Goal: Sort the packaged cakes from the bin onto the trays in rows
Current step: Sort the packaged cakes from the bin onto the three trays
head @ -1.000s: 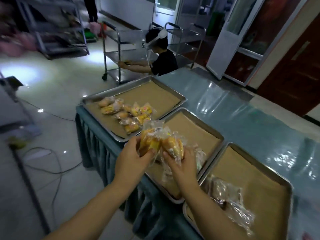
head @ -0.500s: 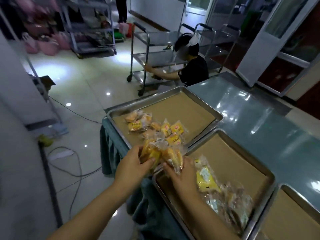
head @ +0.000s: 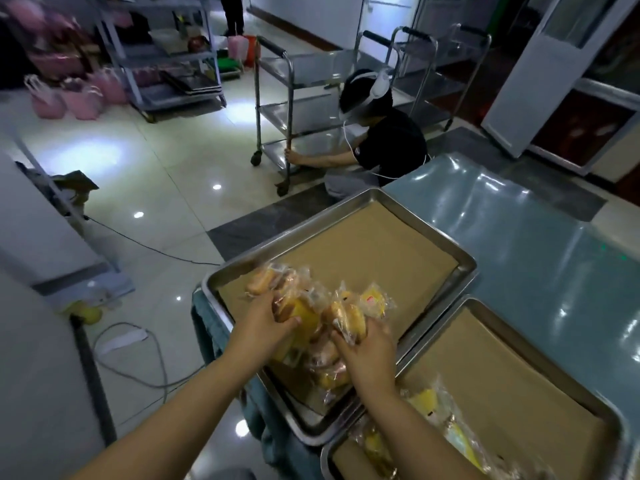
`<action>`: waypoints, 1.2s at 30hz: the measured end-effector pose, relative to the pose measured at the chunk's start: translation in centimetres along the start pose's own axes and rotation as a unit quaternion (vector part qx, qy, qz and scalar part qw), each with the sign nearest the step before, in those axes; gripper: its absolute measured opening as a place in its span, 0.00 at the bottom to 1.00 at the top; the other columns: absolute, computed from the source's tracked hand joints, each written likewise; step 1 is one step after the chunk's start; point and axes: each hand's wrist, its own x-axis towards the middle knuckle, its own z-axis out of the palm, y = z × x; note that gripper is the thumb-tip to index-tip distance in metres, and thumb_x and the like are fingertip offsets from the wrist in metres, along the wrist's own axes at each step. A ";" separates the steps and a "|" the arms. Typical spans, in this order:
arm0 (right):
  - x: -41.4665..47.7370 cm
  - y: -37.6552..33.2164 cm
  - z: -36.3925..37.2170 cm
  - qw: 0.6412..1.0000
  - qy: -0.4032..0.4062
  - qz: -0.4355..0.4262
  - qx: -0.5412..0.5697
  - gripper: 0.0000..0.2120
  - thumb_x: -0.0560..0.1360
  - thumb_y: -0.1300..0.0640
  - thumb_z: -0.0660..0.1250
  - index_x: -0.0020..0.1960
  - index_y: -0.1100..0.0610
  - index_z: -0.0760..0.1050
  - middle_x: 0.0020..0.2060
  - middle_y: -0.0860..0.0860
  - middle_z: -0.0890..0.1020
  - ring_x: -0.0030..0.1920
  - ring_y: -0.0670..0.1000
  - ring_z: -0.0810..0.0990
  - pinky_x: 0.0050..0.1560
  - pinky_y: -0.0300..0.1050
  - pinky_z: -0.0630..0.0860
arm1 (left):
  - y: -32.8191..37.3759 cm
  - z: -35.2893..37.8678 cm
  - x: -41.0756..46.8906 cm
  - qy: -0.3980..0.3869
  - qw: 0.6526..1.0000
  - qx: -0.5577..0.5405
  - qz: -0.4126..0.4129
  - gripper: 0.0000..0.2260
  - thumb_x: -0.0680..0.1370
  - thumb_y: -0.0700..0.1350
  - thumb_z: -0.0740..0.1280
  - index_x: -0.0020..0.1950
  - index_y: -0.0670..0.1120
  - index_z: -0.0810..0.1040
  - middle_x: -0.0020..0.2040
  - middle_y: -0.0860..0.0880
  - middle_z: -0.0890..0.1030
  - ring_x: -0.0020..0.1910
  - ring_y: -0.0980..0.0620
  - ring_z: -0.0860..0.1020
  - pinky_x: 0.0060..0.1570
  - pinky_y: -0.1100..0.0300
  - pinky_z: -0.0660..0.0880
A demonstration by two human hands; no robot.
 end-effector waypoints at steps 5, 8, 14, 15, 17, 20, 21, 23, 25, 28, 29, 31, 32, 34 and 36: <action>2.3 0.0 1.1 0.996 0.041 0.074 -0.040 0.25 0.72 0.45 0.69 0.64 0.53 0.69 0.61 0.53 0.69 0.63 0.53 0.63 0.60 0.46 0.67 | -0.9 0.6 5.4 -0.036 0.999 0.015 0.001 0.23 0.70 0.50 0.73 0.62 0.56 0.68 0.43 0.64 0.71 0.42 0.64 0.72 0.42 0.64 0.72; 3.0 -0.4 2.1 0.992 0.037 0.105 -0.055 0.32 0.73 0.42 0.66 0.71 0.50 0.60 0.66 0.54 0.65 0.67 0.55 0.60 0.65 0.50 0.64 | -1.1 1.1 8.1 -0.056 0.997 0.051 0.012 0.17 0.70 0.51 0.72 0.55 0.55 0.70 0.41 0.60 0.73 0.42 0.59 0.74 0.40 0.59 0.72; 3.1 -2.8 5.7 0.982 0.032 0.119 -0.145 0.46 0.69 0.34 0.62 0.74 0.43 0.37 0.75 0.52 0.44 0.74 0.60 0.47 0.71 0.61 0.54 | -1.7 0.3 11.2 -0.021 0.949 0.254 0.187 0.19 0.71 0.54 0.69 0.59 0.52 0.72 0.55 0.51 0.75 0.55 0.51 0.73 0.53 0.54 0.73; 3.1 -3.2 6.4 0.979 0.034 0.118 -0.161 0.46 0.68 0.32 0.61 0.74 0.42 0.36 0.75 0.52 0.41 0.75 0.60 0.44 0.71 0.62 0.51 | -1.8 0.1 11.6 -0.020 0.930 0.289 0.228 0.23 0.72 0.54 0.69 0.64 0.51 0.70 0.61 0.50 0.74 0.59 0.50 0.71 0.57 0.53 0.70; 3.3 -3.8 7.8 0.975 0.040 0.107 -0.192 0.44 0.67 0.28 0.56 0.75 0.41 0.39 0.76 0.53 0.39 0.74 0.60 0.40 0.70 0.64 0.49 | -2.1 -0.2 12.6 -0.071 0.900 0.305 0.302 0.26 0.74 0.54 0.66 0.70 0.52 0.65 0.69 0.50 0.68 0.66 0.49 0.66 0.62 0.54 0.64; 3.7 -4.2 9.1 0.967 0.040 0.100 -0.233 0.40 0.70 0.29 0.52 0.76 0.44 0.45 0.76 0.57 0.43 0.75 0.63 0.41 0.70 0.66 0.53 | -3.0 -0.4 13.9 -0.155 0.868 0.305 0.360 0.24 0.76 0.53 0.61 0.72 0.53 0.65 0.71 0.51 0.65 0.70 0.50 0.61 0.65 0.54 0.58; 3.8 -4.3 9.4 0.963 0.035 0.107 -0.246 0.39 0.71 0.29 0.50 0.76 0.43 0.43 0.76 0.56 0.43 0.75 0.63 0.40 0.71 0.66 0.53 | -3.2 -0.4 14.2 -0.162 0.858 0.311 0.374 0.23 0.76 0.53 0.61 0.71 0.53 0.65 0.70 0.51 0.66 0.70 0.49 0.61 0.65 0.54 0.58; 4.0 -4.2 9.6 0.958 0.018 0.122 -0.260 0.39 0.71 0.28 0.46 0.75 0.41 0.37 0.76 0.55 0.39 0.74 0.62 0.37 0.72 0.65 0.50 | -3.5 -0.4 14.7 -0.175 0.848 0.315 0.389 0.22 0.76 0.53 0.60 0.70 0.53 0.67 0.68 0.50 0.68 0.69 0.49 0.61 0.65 0.54 0.59; 4.2 -4.3 9.7 0.955 0.000 0.128 -0.269 0.39 0.70 0.28 0.46 0.74 0.41 0.34 0.76 0.55 0.37 0.74 0.62 0.35 0.72 0.65 0.48 | -3.7 -0.3 15.1 -0.188 0.849 0.305 0.389 0.21 0.76 0.54 0.62 0.69 0.53 0.68 0.67 0.49 0.69 0.68 0.48 0.62 0.64 0.52 0.61; 4.2 -4.7 9.1 0.960 -0.017 0.127 -0.250 0.40 0.71 0.30 0.53 0.74 0.40 0.36 0.75 0.53 0.36 0.74 0.60 0.35 0.73 0.63 0.47 | -3.7 -0.2 15.5 -0.182 0.847 0.302 0.398 0.20 0.73 0.54 0.65 0.65 0.53 0.72 0.63 0.49 0.72 0.64 0.48 0.66 0.61 0.53 0.64; 4.0 -4.8 8.8 0.963 -0.018 0.124 -0.238 0.41 0.70 0.32 0.55 0.74 0.40 0.37 0.76 0.52 0.37 0.74 0.59 0.36 0.73 0.62 0.46 | -3.5 -0.1 15.5 -0.179 0.845 0.305 0.402 0.20 0.73 0.53 0.65 0.64 0.53 0.72 0.62 0.50 0.73 0.63 0.49 0.66 0.60 0.53 0.64; 3.5 -5.2 8.0 0.971 -0.014 0.114 -0.210 0.41 0.70 0.33 0.58 0.75 0.41 0.40 0.76 0.51 0.41 0.75 0.58 0.39 0.72 0.62 0.47 | -2.7 0.2 15.3 -0.177 0.849 0.298 0.399 0.19 0.72 0.52 0.66 0.63 0.52 0.74 0.61 0.51 0.74 0.64 0.49 0.65 0.62 0.54 0.61; 3.1 -5.4 7.5 0.973 -0.007 0.111 -0.201 0.40 0.70 0.35 0.58 0.75 0.42 0.43 0.76 0.52 0.43 0.75 0.57 0.41 0.72 0.61 0.47 | -2.2 0.3 15.0 -0.175 0.855 0.286 0.396 0.19 0.72 0.51 0.66 0.63 0.52 0.74 0.61 0.51 0.75 0.65 0.49 0.64 0.63 0.54 0.58; 2.2 -5.5 6.5 0.974 0.019 0.109 -0.198 0.36 0.72 0.38 0.59 0.75 0.44 0.47 0.76 0.52 0.48 0.75 0.56 0.44 0.73 0.59 0.48 | -0.7 0.7 14.2 -0.169 0.864 0.259 0.397 0.18 0.72 0.48 0.67 0.61 0.52 0.75 0.61 0.52 0.75 0.67 0.49 0.62 0.65 0.54 0.55; 1.0 -5.6 5.4 0.976 0.057 0.117 -0.176 0.34 0.75 0.41 0.60 0.75 0.46 0.51 0.76 0.50 0.53 0.75 0.54 0.49 0.74 0.54 0.49 | 1.1 1.2 12.9 -0.161 0.875 0.214 0.404 0.16 0.71 0.44 0.66 0.58 0.52 0.78 0.59 0.52 0.77 0.67 0.50 0.62 0.65 0.51 0.56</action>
